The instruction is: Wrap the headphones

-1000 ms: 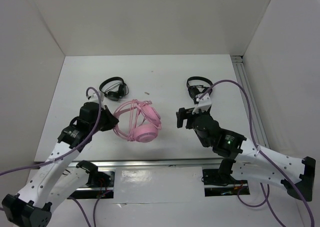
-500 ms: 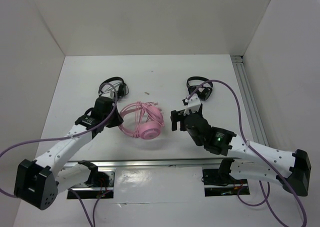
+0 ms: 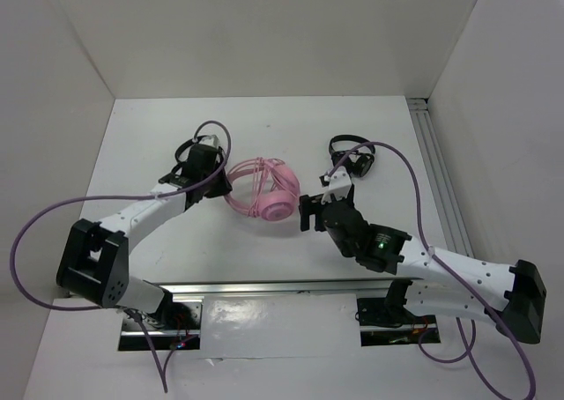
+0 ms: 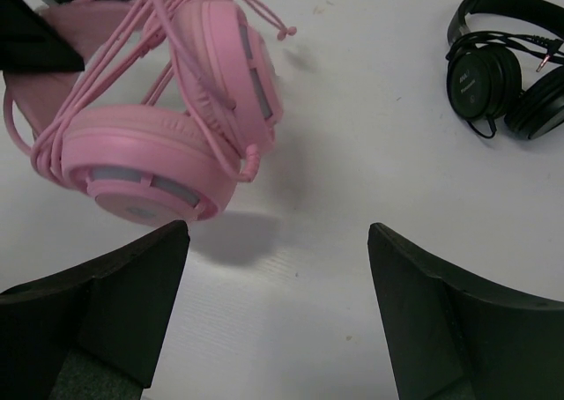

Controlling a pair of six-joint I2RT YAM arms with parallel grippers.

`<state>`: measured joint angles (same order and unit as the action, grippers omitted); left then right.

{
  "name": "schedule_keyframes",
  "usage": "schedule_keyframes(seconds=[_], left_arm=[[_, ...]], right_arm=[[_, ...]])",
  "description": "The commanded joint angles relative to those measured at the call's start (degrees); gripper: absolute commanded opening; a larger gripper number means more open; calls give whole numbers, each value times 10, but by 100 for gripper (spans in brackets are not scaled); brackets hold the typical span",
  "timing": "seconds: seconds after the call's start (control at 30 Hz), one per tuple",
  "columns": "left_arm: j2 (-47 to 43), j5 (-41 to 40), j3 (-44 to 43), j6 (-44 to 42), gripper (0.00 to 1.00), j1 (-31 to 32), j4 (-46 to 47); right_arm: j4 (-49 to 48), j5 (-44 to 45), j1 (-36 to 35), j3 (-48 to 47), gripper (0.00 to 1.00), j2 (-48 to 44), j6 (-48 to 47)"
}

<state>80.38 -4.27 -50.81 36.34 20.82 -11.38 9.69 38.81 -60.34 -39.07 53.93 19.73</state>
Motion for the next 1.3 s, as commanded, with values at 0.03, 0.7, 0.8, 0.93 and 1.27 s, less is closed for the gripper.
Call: schedule_keyframes(seconds=[0.03, 0.7, 0.8, 0.93, 1.27], left_arm=[[57, 49, -84, -22, 0, 3, 86], [338, 40, -310, -55, 0, 4, 40], [355, 40, -315, -55, 0, -9, 47], [389, 40, -351, -78, 0, -21, 33], [446, 23, -486, -128, 30, -26, -53]], right_arm=[[-32, 10, 2, 6, 90, 11, 8], [53, 5, -3, -37, 90, -65, 14], [60, 5, -3, -37, 90, -65, 14], [66, 5, -3, -37, 90, -59, 20], [60, -24, -8, -37, 90, -28, 20]])
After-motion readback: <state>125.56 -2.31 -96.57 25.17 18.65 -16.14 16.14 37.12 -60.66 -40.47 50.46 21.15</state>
